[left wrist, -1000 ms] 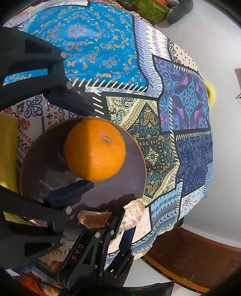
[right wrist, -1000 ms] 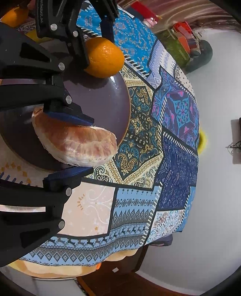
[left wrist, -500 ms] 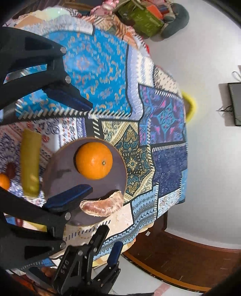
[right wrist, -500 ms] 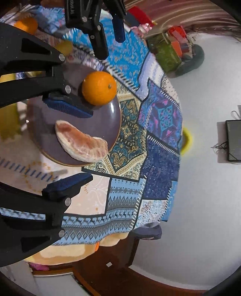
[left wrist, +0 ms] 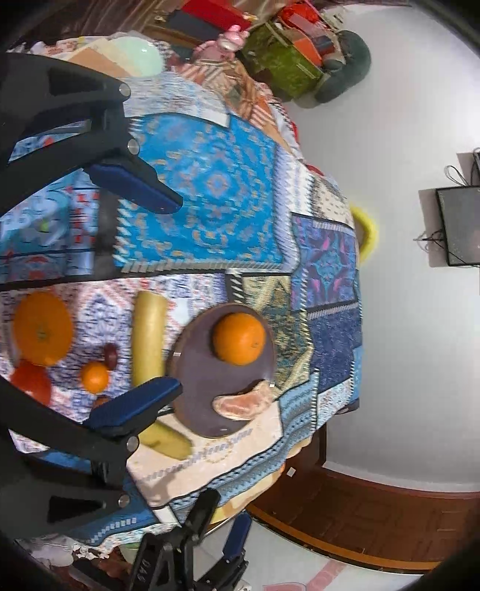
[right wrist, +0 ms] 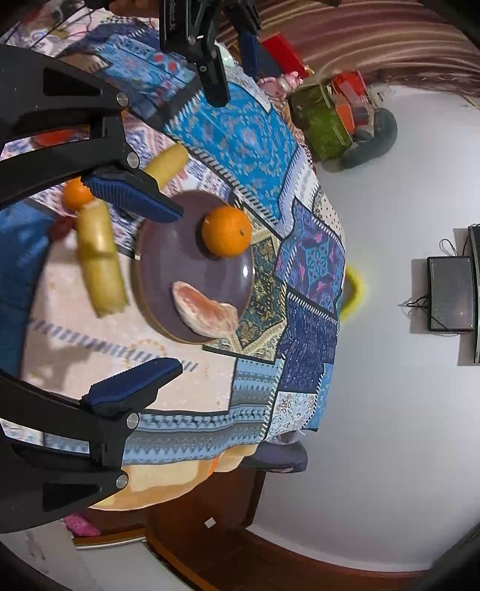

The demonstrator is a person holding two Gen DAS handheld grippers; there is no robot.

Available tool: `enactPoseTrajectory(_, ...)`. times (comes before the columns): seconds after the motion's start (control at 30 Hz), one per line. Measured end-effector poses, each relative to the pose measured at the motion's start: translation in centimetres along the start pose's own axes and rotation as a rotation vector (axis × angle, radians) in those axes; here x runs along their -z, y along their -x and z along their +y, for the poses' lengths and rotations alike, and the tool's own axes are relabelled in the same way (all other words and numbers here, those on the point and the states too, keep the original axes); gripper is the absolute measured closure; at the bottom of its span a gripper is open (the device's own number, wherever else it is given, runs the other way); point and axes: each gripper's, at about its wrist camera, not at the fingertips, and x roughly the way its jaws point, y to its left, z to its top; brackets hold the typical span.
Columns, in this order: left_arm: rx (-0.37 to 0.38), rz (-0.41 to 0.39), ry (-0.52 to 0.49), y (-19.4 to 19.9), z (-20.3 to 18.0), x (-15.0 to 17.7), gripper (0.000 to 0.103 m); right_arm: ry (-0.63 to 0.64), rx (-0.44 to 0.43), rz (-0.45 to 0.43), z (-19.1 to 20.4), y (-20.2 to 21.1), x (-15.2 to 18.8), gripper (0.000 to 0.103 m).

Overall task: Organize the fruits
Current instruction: 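Open and withdraw both tools from the plate toward the remaining fruits, then grasp a second large orange with the left tool while the right tool grasps a yellow-green cylindrical fruit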

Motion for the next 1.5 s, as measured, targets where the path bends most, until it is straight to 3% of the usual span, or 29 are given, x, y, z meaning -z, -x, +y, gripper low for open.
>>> enactPoseTrajectory(0.27,0.002,0.069,0.036,0.9,0.8,4.8,0.012,-0.030,-0.024,0.007,1.2,2.0,2.2,0.025)
enactPoseTrajectory(0.67,0.034,0.176,0.046,-0.8,-0.1,10.0,0.012,-0.043,-0.040,0.098,2.5,0.0,5.5,0.024)
enactPoseTrajectory(0.87,0.077,0.234,0.082,-2.7,-0.1,10.9,0.012,-0.058,-0.044,0.160,2.0,-1.6,6.4,0.024)
enactPoseTrajectory(1.07,0.104,0.222,0.120,-3.3,0.1,10.8,0.012,-0.055,-0.055,0.196,2.3,-3.3,6.3,0.025)
enactPoseTrajectory(1.13,0.115,0.215,0.126,-3.4,0.1,10.8,0.015,-0.038,-0.053,0.202,2.8,-3.9,6.2,0.025)
enactPoseTrajectory(1.33,0.184,0.200,0.108,-3.2,-0.3,10.4,0.039,0.011,-0.042,0.215,4.4,-6.0,5.3,0.025)
enactPoseTrajectory(1.5,0.173,0.188,0.082,-3.2,-0.6,10.0,0.039,0.028,-0.010,0.230,5.0,-7.7,4.6,0.022)
